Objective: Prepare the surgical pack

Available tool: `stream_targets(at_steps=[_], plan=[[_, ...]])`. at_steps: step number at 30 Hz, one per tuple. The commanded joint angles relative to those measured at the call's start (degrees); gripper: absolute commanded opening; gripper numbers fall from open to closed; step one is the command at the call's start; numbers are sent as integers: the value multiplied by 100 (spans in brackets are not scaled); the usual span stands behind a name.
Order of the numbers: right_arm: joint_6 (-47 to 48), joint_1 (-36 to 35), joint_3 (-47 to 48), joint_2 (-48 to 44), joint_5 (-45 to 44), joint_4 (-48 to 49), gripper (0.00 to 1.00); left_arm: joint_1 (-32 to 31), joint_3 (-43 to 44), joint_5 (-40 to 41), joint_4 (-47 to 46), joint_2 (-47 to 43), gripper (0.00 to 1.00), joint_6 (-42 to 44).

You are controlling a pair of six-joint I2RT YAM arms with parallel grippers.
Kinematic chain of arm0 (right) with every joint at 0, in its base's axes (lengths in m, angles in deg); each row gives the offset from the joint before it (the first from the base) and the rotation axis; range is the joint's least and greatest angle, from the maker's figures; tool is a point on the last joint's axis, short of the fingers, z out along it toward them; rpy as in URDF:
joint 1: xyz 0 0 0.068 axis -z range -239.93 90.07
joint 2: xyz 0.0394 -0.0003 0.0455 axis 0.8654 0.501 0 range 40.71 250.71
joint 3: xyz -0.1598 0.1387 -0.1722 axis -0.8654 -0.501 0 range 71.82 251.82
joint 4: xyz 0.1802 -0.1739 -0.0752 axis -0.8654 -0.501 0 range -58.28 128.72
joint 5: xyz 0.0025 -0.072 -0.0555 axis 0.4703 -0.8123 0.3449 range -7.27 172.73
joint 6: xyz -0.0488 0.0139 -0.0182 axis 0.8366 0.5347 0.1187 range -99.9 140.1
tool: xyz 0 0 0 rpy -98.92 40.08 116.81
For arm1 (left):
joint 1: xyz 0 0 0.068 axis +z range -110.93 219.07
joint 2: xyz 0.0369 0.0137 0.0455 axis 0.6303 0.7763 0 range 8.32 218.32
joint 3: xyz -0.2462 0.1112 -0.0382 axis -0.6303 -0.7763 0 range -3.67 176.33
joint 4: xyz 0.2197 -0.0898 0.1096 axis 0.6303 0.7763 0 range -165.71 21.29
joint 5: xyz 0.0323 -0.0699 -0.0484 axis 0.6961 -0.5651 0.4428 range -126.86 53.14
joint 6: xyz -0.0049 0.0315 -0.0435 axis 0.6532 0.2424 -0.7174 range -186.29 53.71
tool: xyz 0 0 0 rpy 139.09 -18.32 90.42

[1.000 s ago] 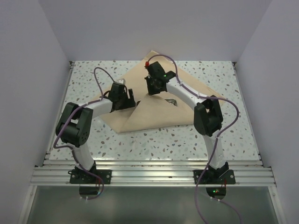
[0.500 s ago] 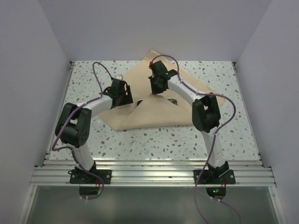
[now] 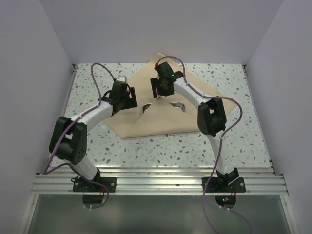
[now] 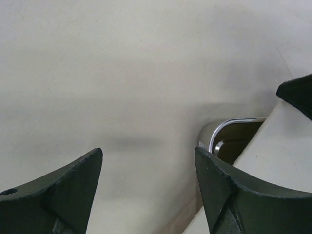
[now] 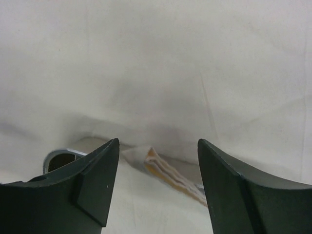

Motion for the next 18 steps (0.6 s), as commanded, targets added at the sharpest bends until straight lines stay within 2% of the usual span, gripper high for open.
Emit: stream_targets(at_steps=[1,4,6,10,11,12,14,15,16,18], plan=[[-84,94,-580,-1243,71,235,70,-12,25,-137,230,-629,80,63],[-93,173,-1441,-2061,422,823,89,-3,-1,-129,284,-963,81,45],[20,235,-1985,-2319,529,1271,94,32,86,-111,302,-990,82,106],[4,647,-2550,-2329,1985,2264,91,138,595,-488,398,-595,82,194],[-92,744,-2620,-2155,2763,2736,90,155,692,-576,451,-429,82,203],[-328,910,-2691,-2058,3066,2949,89,164,763,-698,503,-375,82,186],[-453,982,-2656,-1847,3437,3188,85,164,563,-970,224,-540,89,107],[-384,991,-2491,-1645,3447,3154,84,164,440,-1059,83,-637,95,37],[-296,982,-2367,-1548,3473,2919,84,164,256,-1277,-135,-839,97,-7],[-278,982,-2008,-1302,3535,2671,85,164,306,-1307,28,-963,97,-191]])
